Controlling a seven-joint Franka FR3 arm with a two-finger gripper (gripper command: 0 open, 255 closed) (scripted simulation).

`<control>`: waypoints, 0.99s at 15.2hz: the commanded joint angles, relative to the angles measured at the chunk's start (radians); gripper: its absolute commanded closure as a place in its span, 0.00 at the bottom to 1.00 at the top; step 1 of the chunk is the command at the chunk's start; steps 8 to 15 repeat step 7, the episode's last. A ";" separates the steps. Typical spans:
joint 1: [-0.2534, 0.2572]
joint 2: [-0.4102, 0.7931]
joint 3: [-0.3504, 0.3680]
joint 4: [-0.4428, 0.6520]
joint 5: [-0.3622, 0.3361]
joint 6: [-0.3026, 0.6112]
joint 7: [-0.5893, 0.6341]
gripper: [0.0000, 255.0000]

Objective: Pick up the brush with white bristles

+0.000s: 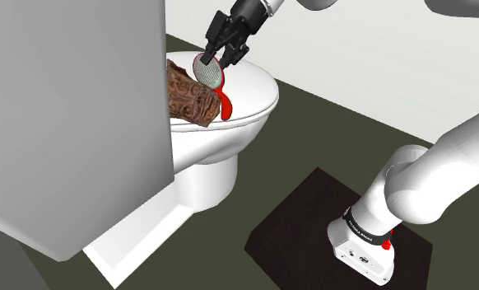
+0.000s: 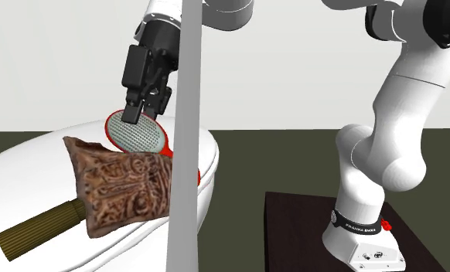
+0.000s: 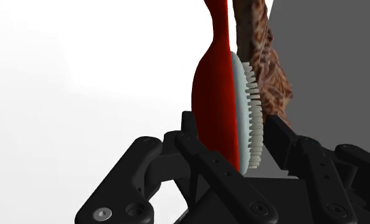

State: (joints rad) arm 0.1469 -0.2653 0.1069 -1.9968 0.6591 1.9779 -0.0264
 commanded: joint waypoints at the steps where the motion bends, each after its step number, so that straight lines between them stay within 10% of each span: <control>1: -0.001 0.002 0.000 0.027 -0.007 -0.020 0.016 1.00; 15: -0.003 0.008 -0.003 0.085 -0.019 -0.065 0.045 1.00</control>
